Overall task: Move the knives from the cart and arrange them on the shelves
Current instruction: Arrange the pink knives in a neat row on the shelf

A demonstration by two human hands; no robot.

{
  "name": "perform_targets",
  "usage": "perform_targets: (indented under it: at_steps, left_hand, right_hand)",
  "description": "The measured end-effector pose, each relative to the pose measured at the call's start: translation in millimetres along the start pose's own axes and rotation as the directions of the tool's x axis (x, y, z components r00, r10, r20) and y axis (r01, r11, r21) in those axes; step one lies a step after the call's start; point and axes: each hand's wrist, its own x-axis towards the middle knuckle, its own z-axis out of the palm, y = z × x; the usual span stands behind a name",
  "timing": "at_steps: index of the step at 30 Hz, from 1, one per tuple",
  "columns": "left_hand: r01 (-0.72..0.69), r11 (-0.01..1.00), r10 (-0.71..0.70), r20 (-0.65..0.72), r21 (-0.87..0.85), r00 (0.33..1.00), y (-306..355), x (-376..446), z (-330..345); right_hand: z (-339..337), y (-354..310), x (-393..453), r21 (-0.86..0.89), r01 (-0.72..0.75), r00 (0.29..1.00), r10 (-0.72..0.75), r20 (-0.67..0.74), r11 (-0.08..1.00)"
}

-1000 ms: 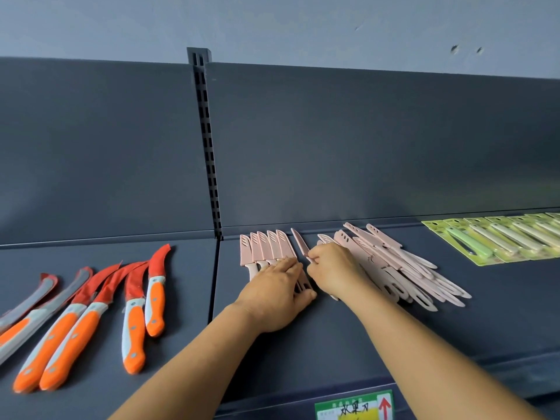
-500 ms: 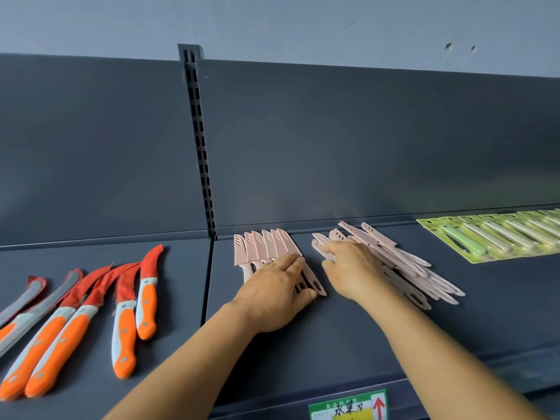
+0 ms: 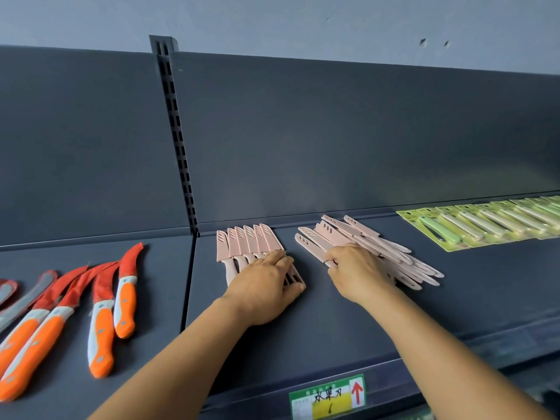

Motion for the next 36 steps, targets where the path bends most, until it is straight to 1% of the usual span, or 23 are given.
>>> perform_targets:
  at_steps: [6, 8, 10, 11, 12, 14, 15, 17, 21, 23, 25, 28, 31, 32, 34, 36]
  left_hand:
    - [0.005, 1.000, -0.005, -0.001, -0.011, 1.000, -1.1, 0.9, 1.4]
    - [0.004, 1.000, -0.004, -0.002, -0.015, 1.000, -1.3, 0.7, 1.3]
    - [0.007, 1.000, -0.007, 0.000, -0.025, 1.000, -1.3, 0.3, 1.0]
    - [0.008, 1.000, -0.008, 0.001, -0.029, 1.000, -1.5, 0.4, 1.2]
    - [0.007, 0.999, -0.007, -0.001, -0.031, 1.000, -1.3, 0.2, 0.9]
    - [0.004, 0.999, -0.004, -0.016, -0.039, 1.000, -1.0, -0.6, 0.1]
    - [0.006, 0.999, -0.007, -0.026, -0.052, 1.000, -0.8, -1.3, -0.5]
    - [0.022, 0.996, -0.025, -0.031, -0.085, 0.999, 0.4, -3.3, -2.7]
    - [0.012, 0.994, -0.015, -0.024, -0.106, 1.000, 1.2, -5.3, -4.4]
    - [-0.017, 0.994, 0.014, -0.024, -0.112, 1.000, 0.7, -4.8, -4.8]
    - [-0.046, 0.993, 0.043, -0.039, -0.106, 0.998, 0.5, -4.0, -5.3]
    - [-0.066, 0.996, 0.063, -0.048, -0.061, 0.997, 1.7, -0.2, -4.5]
    - [-0.061, 0.998, 0.060, -0.030, -0.015, 0.998, 4.6, 6.7, 0.0]
    - [-0.058, 0.998, 0.058, -0.022, -0.006, 0.998, 5.8, 8.7, 1.8]
    - [-0.050, 0.999, 0.050, -0.016, 0.005, 0.999, 7.4, 11.4, 4.9]
    - [-0.044, 0.999, 0.044, -0.025, 0.009, 0.999, 7.5, 12.8, 6.4]
  right_hand:
    - [-5.7, -12.7, -0.6, -0.135, -0.019, 1.000, 0.018, -0.006, 0.991]
    - [-6.5, -18.4, 4.6, -0.110, -0.057, 0.998, 0.055, -0.025, 0.992]
    - [-4.7, -24.8, 14.2, 0.028, -0.082, 0.996, 0.083, -0.032, 0.996]
    - [-4.6, -29.0, 18.2, 0.133, -0.091, 0.995, 0.095, -0.022, 0.987]
    - [-4.6, -33.6, 22.1, 0.247, -0.090, 0.995, 0.095, -0.011, 0.965]
    - [-2.3, -42.1, 28.6, 0.460, -0.111, 0.993, 0.116, 0.018, 0.881]
    - [-0.9, -45.7, 30.7, 0.526, -0.132, 0.991, 0.131, 0.039, 0.840]
    - [3.3, -50.0, 36.1, 0.565, -0.160, 0.987, 0.143, 0.075, 0.809]
    - [5.8, -54.4, 41.5, 0.472, -0.158, 0.987, 0.129, 0.094, 0.867]
    - [6.8, -55.8, 41.3, 0.377, -0.129, 0.991, 0.103, 0.089, 0.917]
    - [9.1, -54.1, 41.2, 0.318, -0.096, 0.994, 0.076, 0.076, 0.943]
    - [4.5, -43.2, 38.1, 0.275, -0.055, 0.998, 0.050, 0.023, 0.960]
    - [-5.4, -22.6, 30.2, 0.147, -0.036, 0.998, 0.042, -0.041, 0.988]
    - [-6.6, -15.1, 27.4, 0.095, -0.040, 0.999, 0.043, -0.031, 0.995]
    - [-5.7, -3.1, 20.9, 0.004, -0.063, 0.997, 0.063, 0.037, 0.998]
    - [-2.2, 2.9, 15.8, -0.047, -0.073, 0.995, 0.076, 0.069, 0.996]
